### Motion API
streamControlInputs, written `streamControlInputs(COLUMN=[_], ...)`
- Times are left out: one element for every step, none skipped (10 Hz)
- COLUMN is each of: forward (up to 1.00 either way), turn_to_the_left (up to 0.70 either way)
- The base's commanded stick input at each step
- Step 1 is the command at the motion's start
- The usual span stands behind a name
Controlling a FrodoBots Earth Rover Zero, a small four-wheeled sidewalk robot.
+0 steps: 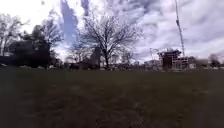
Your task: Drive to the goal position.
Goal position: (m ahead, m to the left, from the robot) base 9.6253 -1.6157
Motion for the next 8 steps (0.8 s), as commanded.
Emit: streamControlInputs(forward=[0.70,0.70,0.70,0.70,0.70,0.70,0.70,0.70], turn_to_the_left=[-0.02,-0.21,-0.27,-0.27,-0.27,-0.27,-0.27,-0.27])
